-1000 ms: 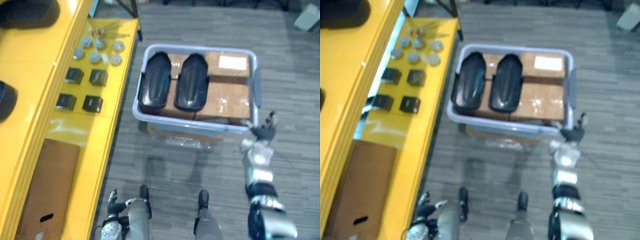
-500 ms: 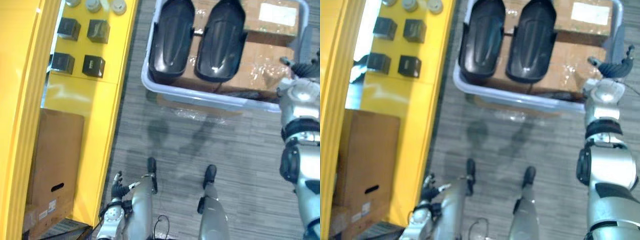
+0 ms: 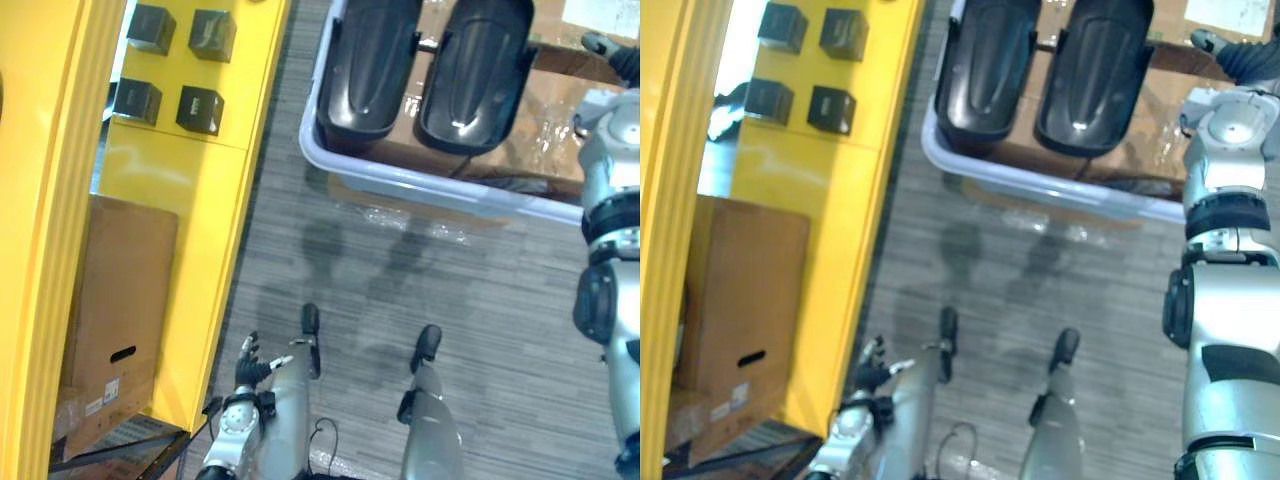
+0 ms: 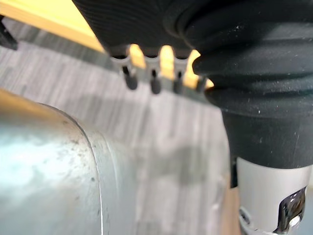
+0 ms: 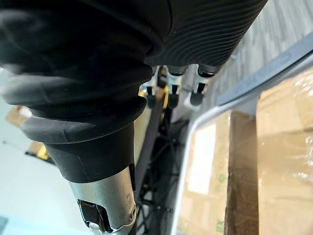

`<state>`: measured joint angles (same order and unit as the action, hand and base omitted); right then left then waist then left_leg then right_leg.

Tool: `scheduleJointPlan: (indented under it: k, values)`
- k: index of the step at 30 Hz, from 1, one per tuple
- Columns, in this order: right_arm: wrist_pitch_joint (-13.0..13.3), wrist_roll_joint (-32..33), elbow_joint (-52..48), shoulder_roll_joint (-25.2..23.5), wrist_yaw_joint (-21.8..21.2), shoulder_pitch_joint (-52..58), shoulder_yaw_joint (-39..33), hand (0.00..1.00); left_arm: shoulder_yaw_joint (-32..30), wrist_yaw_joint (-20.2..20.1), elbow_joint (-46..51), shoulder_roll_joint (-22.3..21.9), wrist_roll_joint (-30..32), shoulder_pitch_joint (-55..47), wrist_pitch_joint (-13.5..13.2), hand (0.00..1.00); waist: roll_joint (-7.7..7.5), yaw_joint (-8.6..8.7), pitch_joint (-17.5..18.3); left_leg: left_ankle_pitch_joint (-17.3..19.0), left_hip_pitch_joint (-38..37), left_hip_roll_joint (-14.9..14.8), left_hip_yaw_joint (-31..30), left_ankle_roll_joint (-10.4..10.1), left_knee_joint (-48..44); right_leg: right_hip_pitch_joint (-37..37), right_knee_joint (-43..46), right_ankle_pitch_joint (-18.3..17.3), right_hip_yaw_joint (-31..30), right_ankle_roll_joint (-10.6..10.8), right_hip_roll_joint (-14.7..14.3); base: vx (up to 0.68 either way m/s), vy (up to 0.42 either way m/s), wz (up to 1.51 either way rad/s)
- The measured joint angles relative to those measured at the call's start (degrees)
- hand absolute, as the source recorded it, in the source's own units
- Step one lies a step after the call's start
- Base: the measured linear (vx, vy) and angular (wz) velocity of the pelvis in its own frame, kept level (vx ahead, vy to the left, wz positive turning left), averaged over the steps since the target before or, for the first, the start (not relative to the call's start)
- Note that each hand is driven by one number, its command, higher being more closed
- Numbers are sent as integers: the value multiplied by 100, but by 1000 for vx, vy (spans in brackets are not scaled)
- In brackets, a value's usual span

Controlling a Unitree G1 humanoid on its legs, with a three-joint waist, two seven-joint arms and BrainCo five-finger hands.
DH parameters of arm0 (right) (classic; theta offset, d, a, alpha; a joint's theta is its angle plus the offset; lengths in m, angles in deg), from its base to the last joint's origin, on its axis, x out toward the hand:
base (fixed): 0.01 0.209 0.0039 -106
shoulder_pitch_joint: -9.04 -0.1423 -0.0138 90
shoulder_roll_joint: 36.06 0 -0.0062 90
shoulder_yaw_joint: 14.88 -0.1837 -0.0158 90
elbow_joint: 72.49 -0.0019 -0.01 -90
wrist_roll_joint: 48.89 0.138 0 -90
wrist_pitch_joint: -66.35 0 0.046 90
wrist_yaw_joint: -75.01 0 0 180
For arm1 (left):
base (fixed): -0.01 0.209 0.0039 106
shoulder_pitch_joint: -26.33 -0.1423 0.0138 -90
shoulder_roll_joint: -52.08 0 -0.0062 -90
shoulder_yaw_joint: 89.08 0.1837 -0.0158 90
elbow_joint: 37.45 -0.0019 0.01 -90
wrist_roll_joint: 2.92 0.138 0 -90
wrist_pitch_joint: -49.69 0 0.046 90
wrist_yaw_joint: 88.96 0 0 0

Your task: Walk over and take plastic housings, then place them on the shelf

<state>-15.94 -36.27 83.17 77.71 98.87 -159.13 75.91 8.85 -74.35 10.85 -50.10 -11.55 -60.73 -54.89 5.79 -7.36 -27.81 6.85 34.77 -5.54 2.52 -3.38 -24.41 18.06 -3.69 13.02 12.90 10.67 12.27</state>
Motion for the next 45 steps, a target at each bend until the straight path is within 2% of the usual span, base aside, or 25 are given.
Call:
scheduleJointPlan:
  k: [2, 6, 11, 17, 22, 25, 26, 30, 37, 42, 45]
  values:
    - [0, 5, 5, 0, -1, -87, 0, 0, 9, -1, -4, -2, -1, 34, -1, 0, 38, -4, -26, -20, 43, 19, -52, 5, -2, 0, 0, -1, 47, -2, 5, -54, -14, 15]
    - [1, 5, 55, -11, -8, -212, 112, 0, 14, -3, -36, -70, -4, 118, -1, 0, 70, -142, -51, -41, 46, 45, -56, 10, 24, 3, 0, -35, 134, -56, 25, -47, -17, 5]
    - [-34, -25, 494, -37, -30, -373, 232, 0, 17, -5, -36, -73, -42, 126, -6, 0, 71, -150, -51, -59, 90, 79, -94, 16, 44, 23, 0, -40, 278, -63, 42, -49, -17, 5]
    - [-307, -273, 1009, -30, -125, -440, 350, 0, 203, -5, -56, -20, -45, 272, -34, 0, 84, -201, -51, -126, 324, 128, -204, 8, 51, 174, 5, -83, 441, -129, 49, -42, -10, 9]
    - [-543, -455, 1161, -27, -72, -471, 605, 0, 250, 0, -107, -81, -48, 396, -30, 0, 150, -353, -83, -132, 364, 129, -203, 7, 54, 216, 4, -83, 439, -129, 49, -40, -2, 1]
    - [-575, -464, 1190, -15, -44, -622, 620, 0, 251, 4, -106, -79, -104, 421, -31, 0, 150, -363, -83, -132, 442, 129, -205, 7, 46, 288, 4, -82, 438, -129, 48, -42, 5, 0]
    - [-575, -468, 1202, -1, -48, -671, 650, 100, 252, 5, -113, -76, -191, 436, -27, 0, 150, -373, -83, -139, 492, 129, -207, 9, 43, 336, 2, -82, 439, -129, 48, -31, 5, 0]
    - [-629, -569, 1405, 146, -59, -802, 1031, 100, 420, -7, -112, -58, -236, 506, -29, 0, 150, -440, -83, -152, 559, 135, -235, 14, 45, 391, -7, -82, 443, -129, 46, -26, 3, 1]
    - [-772, -741, 1614, 565, -186, -820, 1225, 100, 443, -126, -102, -36, -231, 518, -25, 0, 153, -454, -81, -252, 591, 187, -368, 2, 183, 394, -7, -85, 594, -134, 49, -26, 6, 10]
    - [-999, -1283, 1737, 622, -361, -867, 1223, 100, 460, -184, -101, -37, -228, 564, 24, 0, 156, -546, -80, -287, 590, 198, -377, -6, 215, 395, -27, -102, 607, -158, 54, -18, 6, 2]
    - [-1043, -1590, 1789, 623, -397, -867, 1214, 100, 460, -191, -74, -41, -228, 566, 56, 0, 156, -580, -80, -297, 589, 201, -384, -4, 215, 385, -29, -104, 622, -158, 54, 0, 0, 0]
